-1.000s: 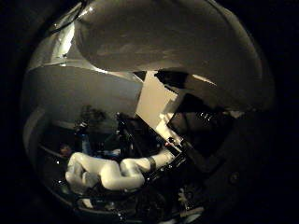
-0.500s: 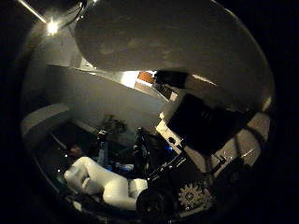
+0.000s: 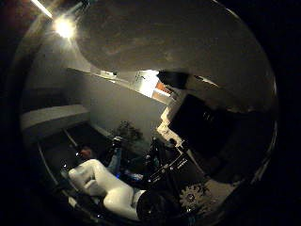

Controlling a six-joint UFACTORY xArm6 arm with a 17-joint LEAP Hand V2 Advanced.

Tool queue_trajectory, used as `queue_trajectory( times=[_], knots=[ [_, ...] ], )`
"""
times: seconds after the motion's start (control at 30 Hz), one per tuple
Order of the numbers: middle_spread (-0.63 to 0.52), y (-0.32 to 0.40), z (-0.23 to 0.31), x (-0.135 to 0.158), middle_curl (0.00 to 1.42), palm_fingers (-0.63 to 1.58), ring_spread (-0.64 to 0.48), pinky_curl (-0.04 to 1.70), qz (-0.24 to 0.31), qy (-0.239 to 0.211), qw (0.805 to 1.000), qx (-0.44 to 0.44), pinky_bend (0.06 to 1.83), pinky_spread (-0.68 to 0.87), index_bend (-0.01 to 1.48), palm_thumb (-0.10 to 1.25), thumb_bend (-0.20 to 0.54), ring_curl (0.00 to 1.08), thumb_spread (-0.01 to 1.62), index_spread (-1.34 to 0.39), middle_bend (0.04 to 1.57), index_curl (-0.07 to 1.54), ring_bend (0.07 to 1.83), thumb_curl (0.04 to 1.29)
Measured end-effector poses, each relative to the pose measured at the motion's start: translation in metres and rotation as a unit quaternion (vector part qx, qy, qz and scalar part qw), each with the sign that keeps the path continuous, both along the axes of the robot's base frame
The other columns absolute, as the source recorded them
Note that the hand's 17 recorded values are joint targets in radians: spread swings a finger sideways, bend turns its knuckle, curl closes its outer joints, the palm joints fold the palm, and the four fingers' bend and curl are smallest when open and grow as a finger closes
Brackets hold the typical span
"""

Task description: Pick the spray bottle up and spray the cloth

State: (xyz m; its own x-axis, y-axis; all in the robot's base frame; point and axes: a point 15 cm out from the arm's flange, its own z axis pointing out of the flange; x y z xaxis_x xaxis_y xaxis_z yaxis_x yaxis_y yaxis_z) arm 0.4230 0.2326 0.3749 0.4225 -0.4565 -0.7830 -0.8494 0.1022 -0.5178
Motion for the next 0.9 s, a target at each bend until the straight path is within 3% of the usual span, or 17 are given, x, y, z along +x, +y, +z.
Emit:
queue_trajectory(
  times=[0.43, 0.73, 0.9],
  knots=[
    [-0.07, -0.037, -0.068, 0.032, 0.59, 1.22, -0.16, 0.96, -0.009, 0.013, 1.000, 0.027, 1.10, -0.23, 1.21, 1.04, -0.013, 0.57, 1.12, -0.16, 1.34, 0.63, 1.45, 0.51],
    [-0.07, -0.052, -0.129, 0.038, 0.59, 1.22, -0.16, 0.97, 0.000, 0.033, 0.999, 0.021, 1.09, -0.23, 1.21, 1.03, -0.013, 0.57, 1.13, -0.16, 1.34, 0.63, 1.45, 0.51],
    [-0.07, -0.047, -0.147, 0.031, 0.59, 1.22, -0.16, 0.96, 0.033, 0.044, 0.997, 0.054, 1.09, -0.23, 1.20, 1.01, -0.016, 0.57, 1.14, -0.16, 1.34, 0.63, 1.45, 0.50]
  ],
)
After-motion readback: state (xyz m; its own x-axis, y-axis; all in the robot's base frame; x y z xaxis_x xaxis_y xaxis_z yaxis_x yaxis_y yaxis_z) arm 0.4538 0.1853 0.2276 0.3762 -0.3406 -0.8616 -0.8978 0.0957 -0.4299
